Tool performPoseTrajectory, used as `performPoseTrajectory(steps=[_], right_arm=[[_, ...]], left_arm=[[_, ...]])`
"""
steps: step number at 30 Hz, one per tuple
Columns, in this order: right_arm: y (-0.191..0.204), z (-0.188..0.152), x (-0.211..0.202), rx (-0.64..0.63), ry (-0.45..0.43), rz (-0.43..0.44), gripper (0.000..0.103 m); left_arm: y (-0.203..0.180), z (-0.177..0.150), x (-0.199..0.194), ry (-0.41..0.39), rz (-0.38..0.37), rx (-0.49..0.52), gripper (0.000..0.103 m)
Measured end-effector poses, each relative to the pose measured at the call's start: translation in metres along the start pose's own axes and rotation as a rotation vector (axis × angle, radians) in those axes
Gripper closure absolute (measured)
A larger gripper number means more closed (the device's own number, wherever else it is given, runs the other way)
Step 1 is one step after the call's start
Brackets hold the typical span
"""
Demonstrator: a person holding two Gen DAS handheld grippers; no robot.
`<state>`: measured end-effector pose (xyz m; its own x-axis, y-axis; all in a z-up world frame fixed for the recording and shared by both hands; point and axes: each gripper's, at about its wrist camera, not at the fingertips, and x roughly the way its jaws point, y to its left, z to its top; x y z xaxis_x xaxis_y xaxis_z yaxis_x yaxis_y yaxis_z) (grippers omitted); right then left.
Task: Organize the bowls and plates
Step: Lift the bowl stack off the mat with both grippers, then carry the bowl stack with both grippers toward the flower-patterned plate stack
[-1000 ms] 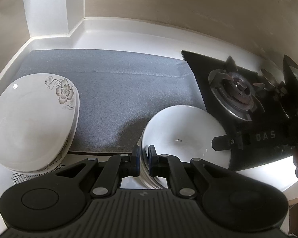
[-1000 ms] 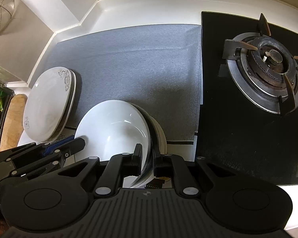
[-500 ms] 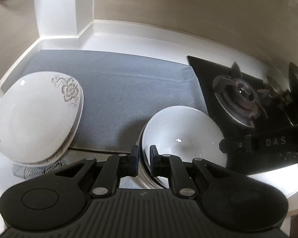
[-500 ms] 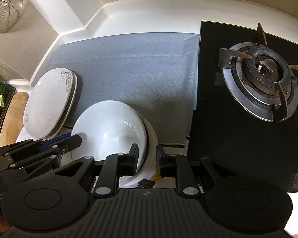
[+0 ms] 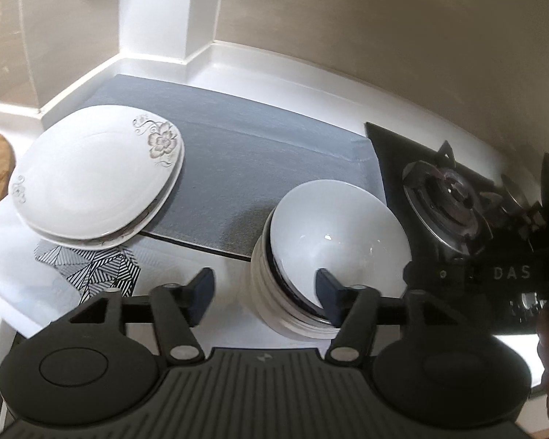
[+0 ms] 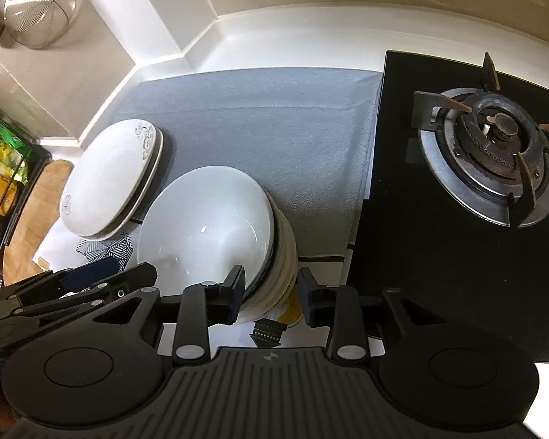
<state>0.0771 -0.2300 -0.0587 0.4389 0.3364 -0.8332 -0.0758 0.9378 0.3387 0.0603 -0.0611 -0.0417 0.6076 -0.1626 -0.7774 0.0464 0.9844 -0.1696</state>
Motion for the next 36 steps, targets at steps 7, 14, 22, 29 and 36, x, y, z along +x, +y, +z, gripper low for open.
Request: performPoseTrajectory(steps=[7,14,22,29,36], right_arm=[[-0.016,-0.01,-0.003,0.067,-0.04,-0.006,0.047],[-0.016,-0.014,0.002,0.101,-0.06,-0.008,0.04],[-0.013,-0.005,0.002,0.117,-0.112,-0.051,0.038],[-0.011,0.001,0.022,0.138,-0.064,-0.079,0.037],[-0.009,0.007,0.046,0.165,0.001,-0.09,0.037]], left_arm=[[0.004,-0.006,-0.008,0.015,-0.004,-0.043,0.02],[0.022,-0.004,-0.008,0.023,-0.035,-0.128,0.019],[0.035,0.018,0.023,0.087,-0.151,-0.187,0.019],[0.042,0.028,0.05,0.167,-0.171,-0.147,0.019],[0.048,0.035,0.068,0.213,-0.207,-0.103,0.019]])
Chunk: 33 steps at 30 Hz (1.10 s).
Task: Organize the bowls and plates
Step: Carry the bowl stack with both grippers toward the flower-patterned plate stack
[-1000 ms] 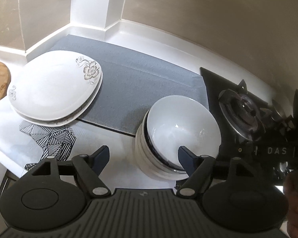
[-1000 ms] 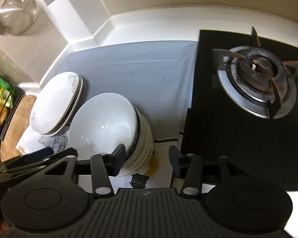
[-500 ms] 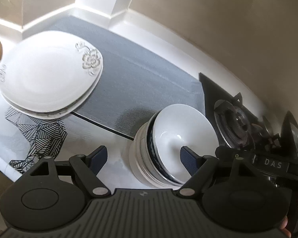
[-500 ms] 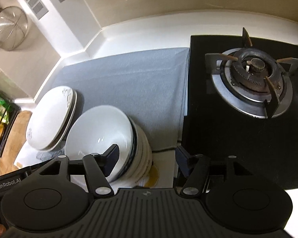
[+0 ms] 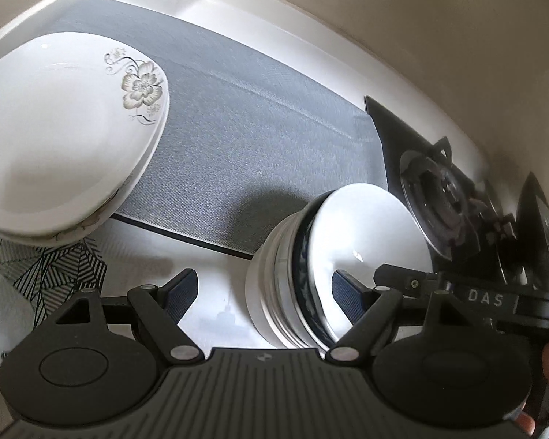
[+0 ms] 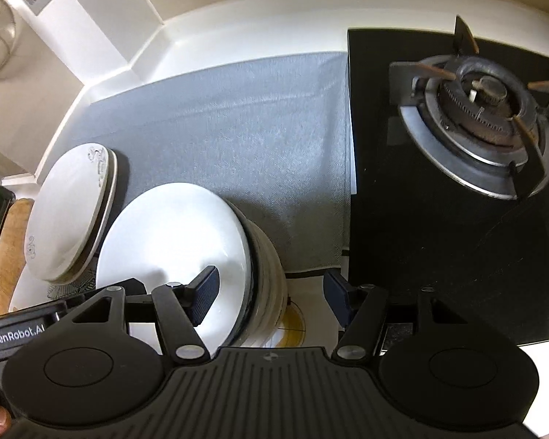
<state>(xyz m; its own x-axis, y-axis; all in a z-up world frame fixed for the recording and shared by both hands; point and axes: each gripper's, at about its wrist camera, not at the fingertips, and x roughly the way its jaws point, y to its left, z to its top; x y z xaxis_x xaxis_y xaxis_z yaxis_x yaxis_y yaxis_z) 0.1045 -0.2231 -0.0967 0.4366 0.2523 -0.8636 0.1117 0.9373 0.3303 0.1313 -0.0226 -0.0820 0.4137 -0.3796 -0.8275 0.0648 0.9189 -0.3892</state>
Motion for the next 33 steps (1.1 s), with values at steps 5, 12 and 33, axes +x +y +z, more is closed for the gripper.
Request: performPoseTrajectory(steps=[5,12,33], right_arm=[[0.004,0.003,0.013,0.001,0.038,-0.035,0.038],[0.007,0.007,0.026,-0.005,0.086,-0.046,0.037],[0.074,0.014,0.057,-0.104,0.188,0.045,0.049]], left_arm=[[0.003,0.004,0.011,0.037,-0.04,0.041,0.02],[0.006,0.006,0.026,0.104,-0.119,0.097,0.04],[0.058,0.002,-0.006,0.093,-0.141,0.127,0.048]])
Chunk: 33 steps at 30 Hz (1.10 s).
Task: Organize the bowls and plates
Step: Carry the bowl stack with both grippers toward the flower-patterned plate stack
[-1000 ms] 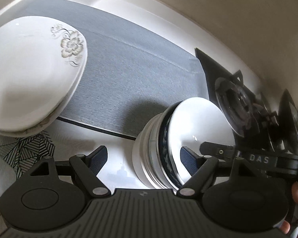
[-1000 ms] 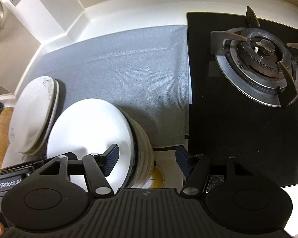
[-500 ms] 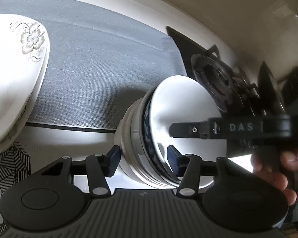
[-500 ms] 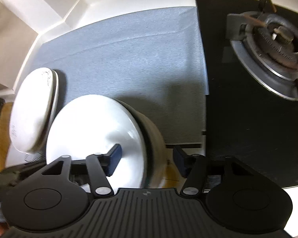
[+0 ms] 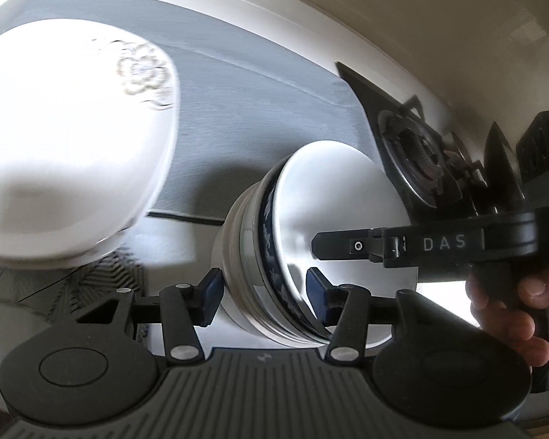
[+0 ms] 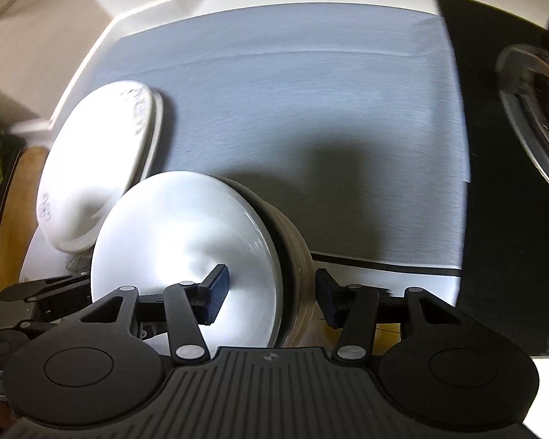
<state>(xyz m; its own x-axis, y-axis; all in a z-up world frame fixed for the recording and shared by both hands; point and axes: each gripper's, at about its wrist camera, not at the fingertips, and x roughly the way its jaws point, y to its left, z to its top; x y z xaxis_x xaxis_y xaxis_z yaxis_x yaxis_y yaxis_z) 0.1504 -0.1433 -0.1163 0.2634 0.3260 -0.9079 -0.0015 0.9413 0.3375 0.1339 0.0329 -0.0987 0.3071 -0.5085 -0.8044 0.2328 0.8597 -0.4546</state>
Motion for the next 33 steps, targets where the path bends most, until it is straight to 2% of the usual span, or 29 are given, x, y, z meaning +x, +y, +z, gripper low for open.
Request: performPoseTrajectory(steps=[7,12,16,20,22,26,33], right_arm=[[0.027,-0.005,0.004,-0.054,-0.002,0.013,0.047],[0.026,-0.009,0.005,-0.066,0.009,0.026,0.046],[0.022,-0.007,0.001,-0.117,0.0,-0.001,0.045],[0.014,-0.001,0.005,-0.144,0.018,0.04,0.041],[0.012,0.002,0.007,-0.166,0.02,0.053,0.039],[0.015,0.007,0.01,-0.232,0.027,0.085,0.039],[0.017,0.015,0.013,-0.307,0.058,0.114,0.039]], left_arm=[[0.01,-0.008,-0.008,-0.018,0.021,-0.031,0.046],[0.004,-0.013,-0.005,-0.029,0.068,-0.068,0.045],[-0.001,-0.017,-0.005,-0.049,0.112,-0.131,0.042],[-0.002,-0.027,-0.01,-0.088,0.15,-0.217,0.041],[-0.006,-0.031,-0.011,-0.107,0.172,-0.227,0.042],[-0.007,-0.036,-0.014,-0.14,0.191,-0.293,0.043],[-0.016,-0.044,-0.016,-0.186,0.224,-0.311,0.046]])
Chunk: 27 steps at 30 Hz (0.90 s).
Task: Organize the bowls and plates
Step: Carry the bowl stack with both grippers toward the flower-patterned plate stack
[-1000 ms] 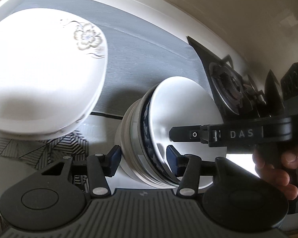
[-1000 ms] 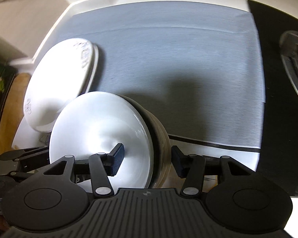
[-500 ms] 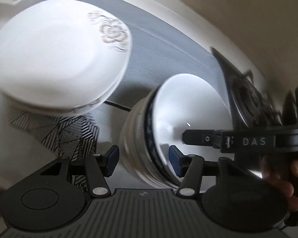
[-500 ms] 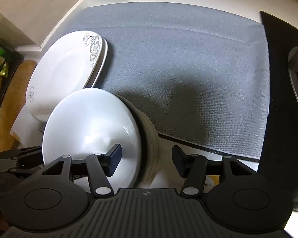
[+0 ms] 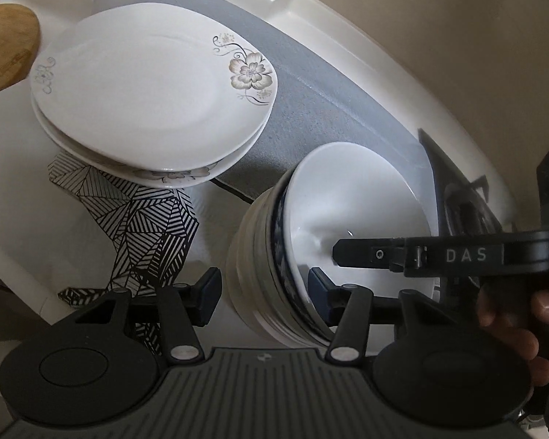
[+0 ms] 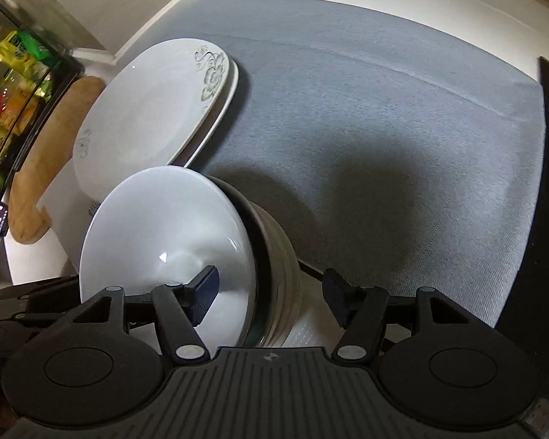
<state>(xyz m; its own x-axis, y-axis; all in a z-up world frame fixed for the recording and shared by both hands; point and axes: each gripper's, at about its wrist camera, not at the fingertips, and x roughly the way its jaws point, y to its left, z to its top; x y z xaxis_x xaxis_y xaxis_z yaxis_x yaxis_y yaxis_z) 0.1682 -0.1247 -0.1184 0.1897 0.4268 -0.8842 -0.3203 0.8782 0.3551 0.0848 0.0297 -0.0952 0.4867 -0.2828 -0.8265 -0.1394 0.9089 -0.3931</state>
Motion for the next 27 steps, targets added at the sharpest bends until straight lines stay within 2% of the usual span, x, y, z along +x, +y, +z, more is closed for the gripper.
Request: performPoseTrajectory(steps=[15,27], right_arm=[[0.002,-0.002,0.003,-0.068,0.033,0.049,0.04],[0.003,-0.006,0.002,-0.077,0.027,0.062,0.042]], left_arm=[[-0.011,-0.008,-0.006,-0.037,0.016,-0.007,0.046],[-0.004,-0.01,-0.011,-0.057,-0.018,-0.062,0.05]])
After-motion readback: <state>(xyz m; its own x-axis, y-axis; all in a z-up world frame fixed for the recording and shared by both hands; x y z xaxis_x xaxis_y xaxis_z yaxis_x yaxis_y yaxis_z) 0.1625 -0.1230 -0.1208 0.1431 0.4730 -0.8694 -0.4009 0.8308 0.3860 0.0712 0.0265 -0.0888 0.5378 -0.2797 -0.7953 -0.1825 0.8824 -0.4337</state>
